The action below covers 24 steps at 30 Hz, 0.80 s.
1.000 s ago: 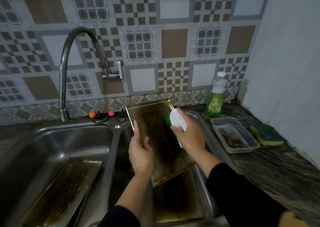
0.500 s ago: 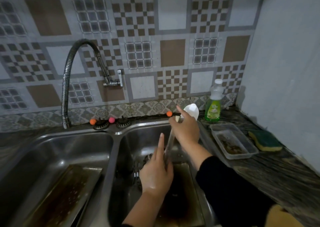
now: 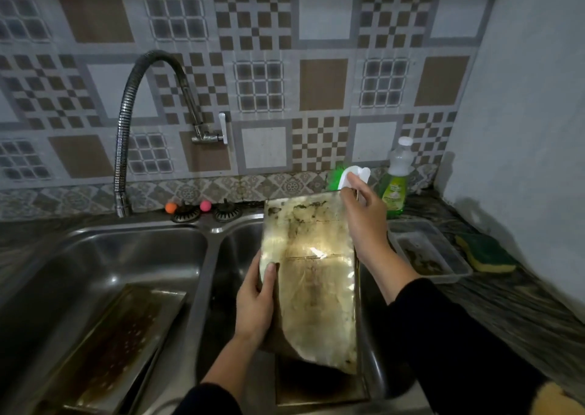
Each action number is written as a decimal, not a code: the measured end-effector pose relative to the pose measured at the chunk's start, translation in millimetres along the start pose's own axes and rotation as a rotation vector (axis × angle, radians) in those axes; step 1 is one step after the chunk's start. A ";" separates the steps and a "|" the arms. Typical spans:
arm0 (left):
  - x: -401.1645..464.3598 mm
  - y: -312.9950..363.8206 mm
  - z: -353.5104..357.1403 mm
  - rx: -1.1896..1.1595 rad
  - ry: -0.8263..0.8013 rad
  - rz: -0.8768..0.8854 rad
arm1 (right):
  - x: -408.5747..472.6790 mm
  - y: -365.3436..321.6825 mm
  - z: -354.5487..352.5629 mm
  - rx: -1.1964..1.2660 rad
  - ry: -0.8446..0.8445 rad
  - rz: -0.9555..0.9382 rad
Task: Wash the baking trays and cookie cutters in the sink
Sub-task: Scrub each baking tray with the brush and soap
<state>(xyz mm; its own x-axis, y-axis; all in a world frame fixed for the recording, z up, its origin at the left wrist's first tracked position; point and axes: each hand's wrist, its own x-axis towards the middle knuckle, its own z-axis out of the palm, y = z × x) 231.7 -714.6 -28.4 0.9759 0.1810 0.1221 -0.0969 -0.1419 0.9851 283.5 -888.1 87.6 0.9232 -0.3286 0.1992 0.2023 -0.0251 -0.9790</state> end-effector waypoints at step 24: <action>58.3 53.1 -11.4 -0.085 0.323 0.219 | -80.0 41.1 8.5 -0.667 -0.215 -0.552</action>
<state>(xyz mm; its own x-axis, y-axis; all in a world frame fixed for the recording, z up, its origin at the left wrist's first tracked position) 281.2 -700.5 32.4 0.8202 0.4537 0.3485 -0.3247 -0.1325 0.9365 220.7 -854.9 31.9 0.8054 0.0756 0.5878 0.4661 -0.6934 -0.5495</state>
